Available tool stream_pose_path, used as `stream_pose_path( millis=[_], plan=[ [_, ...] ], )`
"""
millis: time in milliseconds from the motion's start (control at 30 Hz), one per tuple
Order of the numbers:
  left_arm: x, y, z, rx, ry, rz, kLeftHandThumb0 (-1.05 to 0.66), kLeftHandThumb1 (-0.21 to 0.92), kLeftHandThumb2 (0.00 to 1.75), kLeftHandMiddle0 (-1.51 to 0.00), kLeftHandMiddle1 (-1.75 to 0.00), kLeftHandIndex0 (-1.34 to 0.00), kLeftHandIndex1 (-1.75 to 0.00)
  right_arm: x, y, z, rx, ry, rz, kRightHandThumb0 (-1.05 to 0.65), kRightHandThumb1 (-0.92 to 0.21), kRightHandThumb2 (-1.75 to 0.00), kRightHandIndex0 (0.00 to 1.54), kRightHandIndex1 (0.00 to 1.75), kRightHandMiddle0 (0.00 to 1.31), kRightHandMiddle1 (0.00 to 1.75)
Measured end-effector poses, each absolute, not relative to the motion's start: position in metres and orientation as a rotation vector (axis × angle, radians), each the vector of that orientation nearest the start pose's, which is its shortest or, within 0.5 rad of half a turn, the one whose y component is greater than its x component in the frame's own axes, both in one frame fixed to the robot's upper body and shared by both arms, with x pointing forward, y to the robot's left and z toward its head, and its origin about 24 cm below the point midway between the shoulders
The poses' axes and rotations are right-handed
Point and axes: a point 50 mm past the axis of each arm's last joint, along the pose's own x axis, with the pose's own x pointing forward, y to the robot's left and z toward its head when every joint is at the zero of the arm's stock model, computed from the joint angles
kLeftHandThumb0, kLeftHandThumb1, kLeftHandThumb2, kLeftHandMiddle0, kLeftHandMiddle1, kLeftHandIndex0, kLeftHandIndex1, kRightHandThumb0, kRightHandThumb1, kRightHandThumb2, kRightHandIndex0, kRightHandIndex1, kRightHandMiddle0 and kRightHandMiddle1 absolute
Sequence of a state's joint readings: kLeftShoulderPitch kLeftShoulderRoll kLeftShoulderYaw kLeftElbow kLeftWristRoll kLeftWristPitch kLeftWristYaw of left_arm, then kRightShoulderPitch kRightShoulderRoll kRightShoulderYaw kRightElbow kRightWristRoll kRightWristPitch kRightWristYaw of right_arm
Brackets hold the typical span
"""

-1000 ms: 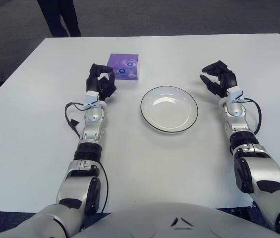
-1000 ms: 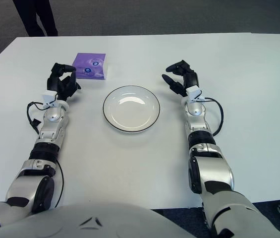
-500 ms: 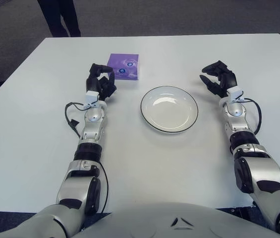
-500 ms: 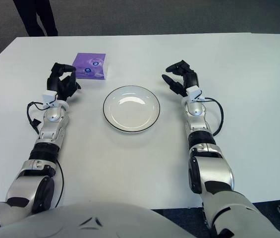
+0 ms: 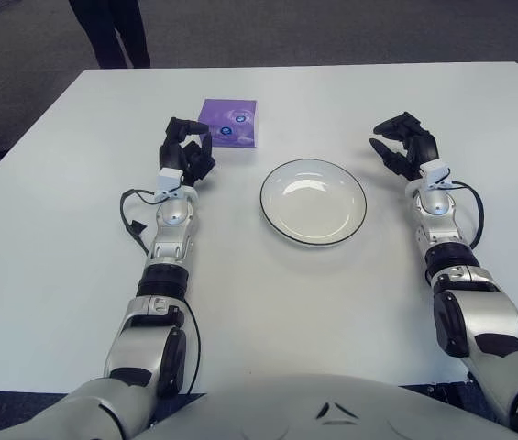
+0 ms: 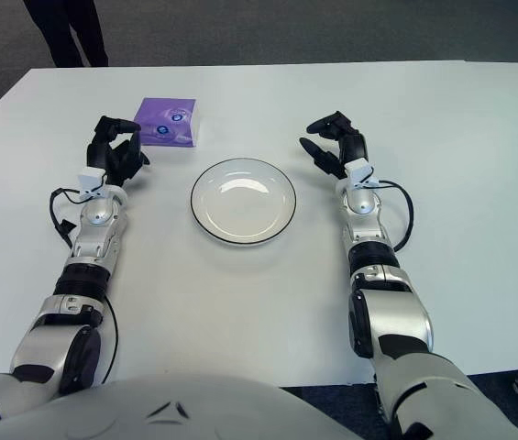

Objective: Put the tissue paper into the plate.

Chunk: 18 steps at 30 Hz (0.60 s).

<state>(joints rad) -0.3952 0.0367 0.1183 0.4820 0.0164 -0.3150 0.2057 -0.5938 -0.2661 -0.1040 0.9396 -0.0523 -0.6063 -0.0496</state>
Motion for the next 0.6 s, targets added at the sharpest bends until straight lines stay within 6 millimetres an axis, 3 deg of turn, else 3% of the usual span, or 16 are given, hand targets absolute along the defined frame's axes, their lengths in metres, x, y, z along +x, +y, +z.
stream_pose_path(
  millis=[600],
  plan=[
    [0.322,0.1652,0.069,0.006,-0.218,0.217,-0.37,0.8,0.58,-0.87,-1.75,-0.38,-1.63,0.346,-0.2095,0.0744,-0.258,-0.272,-0.076,0.0,-0.92,-0.17,0.55,1.3,0.54,1.29]
  ],
)
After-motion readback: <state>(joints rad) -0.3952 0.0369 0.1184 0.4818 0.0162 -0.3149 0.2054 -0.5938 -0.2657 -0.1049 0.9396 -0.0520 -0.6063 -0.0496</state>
